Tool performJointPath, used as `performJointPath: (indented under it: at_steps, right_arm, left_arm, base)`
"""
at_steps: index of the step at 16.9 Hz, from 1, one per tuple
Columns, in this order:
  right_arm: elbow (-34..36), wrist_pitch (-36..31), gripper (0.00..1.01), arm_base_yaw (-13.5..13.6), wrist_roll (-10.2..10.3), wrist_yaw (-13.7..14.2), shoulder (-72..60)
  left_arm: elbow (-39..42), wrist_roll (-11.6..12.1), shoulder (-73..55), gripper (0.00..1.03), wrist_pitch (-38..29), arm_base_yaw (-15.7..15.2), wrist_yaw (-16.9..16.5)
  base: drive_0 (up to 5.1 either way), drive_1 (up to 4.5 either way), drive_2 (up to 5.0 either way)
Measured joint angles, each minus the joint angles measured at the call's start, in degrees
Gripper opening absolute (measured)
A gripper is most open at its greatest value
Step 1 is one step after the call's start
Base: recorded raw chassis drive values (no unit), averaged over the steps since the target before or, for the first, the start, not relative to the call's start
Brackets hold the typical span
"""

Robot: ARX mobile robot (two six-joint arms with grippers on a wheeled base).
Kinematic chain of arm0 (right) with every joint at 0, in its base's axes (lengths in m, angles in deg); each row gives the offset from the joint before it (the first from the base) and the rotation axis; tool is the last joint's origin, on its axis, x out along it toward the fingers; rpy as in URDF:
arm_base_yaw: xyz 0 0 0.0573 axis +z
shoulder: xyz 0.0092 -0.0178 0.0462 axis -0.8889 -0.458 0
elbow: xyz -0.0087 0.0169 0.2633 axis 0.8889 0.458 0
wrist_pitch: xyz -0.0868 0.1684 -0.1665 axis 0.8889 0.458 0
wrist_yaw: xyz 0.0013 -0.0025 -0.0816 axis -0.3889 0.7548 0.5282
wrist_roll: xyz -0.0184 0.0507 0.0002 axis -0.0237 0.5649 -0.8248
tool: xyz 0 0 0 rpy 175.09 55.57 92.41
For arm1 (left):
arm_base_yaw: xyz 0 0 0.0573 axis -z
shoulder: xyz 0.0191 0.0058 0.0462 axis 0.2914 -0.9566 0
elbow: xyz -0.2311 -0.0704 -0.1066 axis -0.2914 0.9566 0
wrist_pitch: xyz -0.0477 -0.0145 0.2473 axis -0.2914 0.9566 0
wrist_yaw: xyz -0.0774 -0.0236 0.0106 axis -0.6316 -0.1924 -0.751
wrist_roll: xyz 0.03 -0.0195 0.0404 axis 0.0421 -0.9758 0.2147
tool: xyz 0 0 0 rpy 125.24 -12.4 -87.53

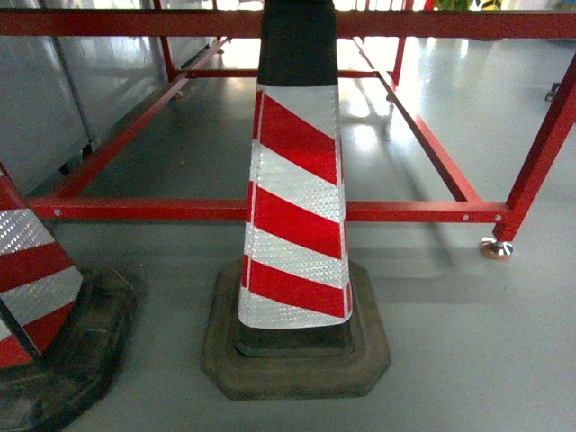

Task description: Place box next to blue box on left shelf

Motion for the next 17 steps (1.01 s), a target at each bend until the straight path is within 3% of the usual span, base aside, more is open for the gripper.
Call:
performJointPath:
  at_steps: [17]
  right_arm:
    - [0.00, 0.15, 0.98, 0.00, 0.00, 0.00, 0.00]
  left_arm:
    - [0.00, 0.00, 0.00, 0.98, 0.17, 0.00, 0.00]
  base:
    - [0.0, 0.00, 0.0]
